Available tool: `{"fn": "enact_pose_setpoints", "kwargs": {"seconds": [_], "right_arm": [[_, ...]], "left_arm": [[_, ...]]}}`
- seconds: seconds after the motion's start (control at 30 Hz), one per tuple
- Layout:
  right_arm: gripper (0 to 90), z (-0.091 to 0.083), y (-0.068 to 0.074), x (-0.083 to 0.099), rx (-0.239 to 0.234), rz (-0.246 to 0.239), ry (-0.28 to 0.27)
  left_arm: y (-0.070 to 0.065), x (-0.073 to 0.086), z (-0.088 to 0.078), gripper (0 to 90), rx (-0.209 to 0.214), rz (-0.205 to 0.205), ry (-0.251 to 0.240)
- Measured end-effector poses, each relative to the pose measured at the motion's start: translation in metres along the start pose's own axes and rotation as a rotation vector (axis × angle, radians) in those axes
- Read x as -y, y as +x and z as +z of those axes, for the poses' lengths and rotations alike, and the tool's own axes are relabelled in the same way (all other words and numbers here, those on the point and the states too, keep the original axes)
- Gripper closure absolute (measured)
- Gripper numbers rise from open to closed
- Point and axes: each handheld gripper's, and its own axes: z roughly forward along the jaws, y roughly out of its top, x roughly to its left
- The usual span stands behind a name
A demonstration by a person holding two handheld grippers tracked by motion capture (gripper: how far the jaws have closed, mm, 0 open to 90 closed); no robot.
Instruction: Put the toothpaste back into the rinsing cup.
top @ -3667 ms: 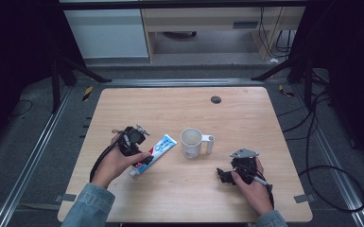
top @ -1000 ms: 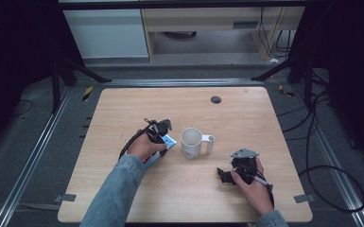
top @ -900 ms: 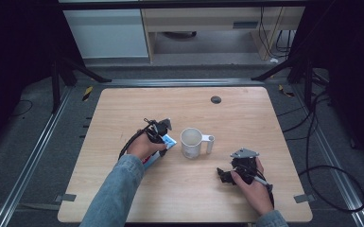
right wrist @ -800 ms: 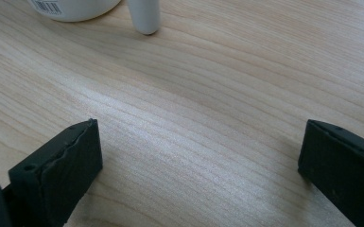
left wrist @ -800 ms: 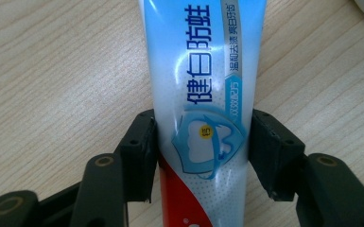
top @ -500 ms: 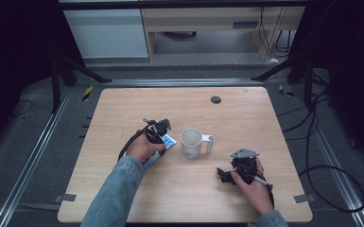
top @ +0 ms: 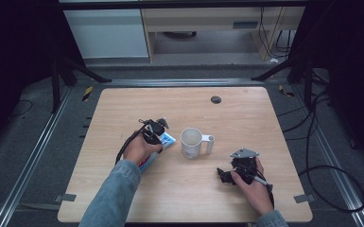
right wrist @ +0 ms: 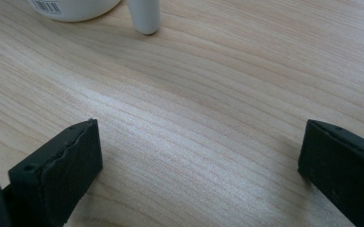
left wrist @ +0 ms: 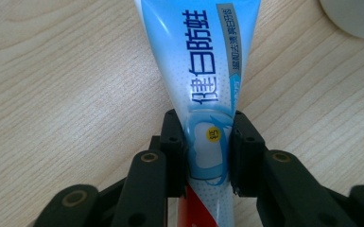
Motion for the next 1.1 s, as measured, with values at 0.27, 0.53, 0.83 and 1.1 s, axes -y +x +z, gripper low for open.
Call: {"fn": "enact_pose_setpoints", "kwargs": {"seconds": [0.27,0.53,0.83,1.1], "right_arm": [[0.6,0.0,0.0,0.0,0.0,0.0,0.0],[0.6,0.0,0.0,0.0,0.001,-0.002,-0.001],[0.6,0.0,0.0,0.0,0.001,-0.005,-0.001],[0.5,0.001,-0.001,0.001,0.011,-0.028,-0.008]], "left_arm": [[0.001,0.007,-0.025,72.2,0.012,-0.004,-0.078],[0.005,0.008,-0.047,72.6,-0.003,-0.012,-0.117],[0.008,0.011,-0.07,72.6,-0.024,-0.019,-0.173],[0.007,0.012,-0.082,72.6,-0.039,-0.004,-0.22]]}}
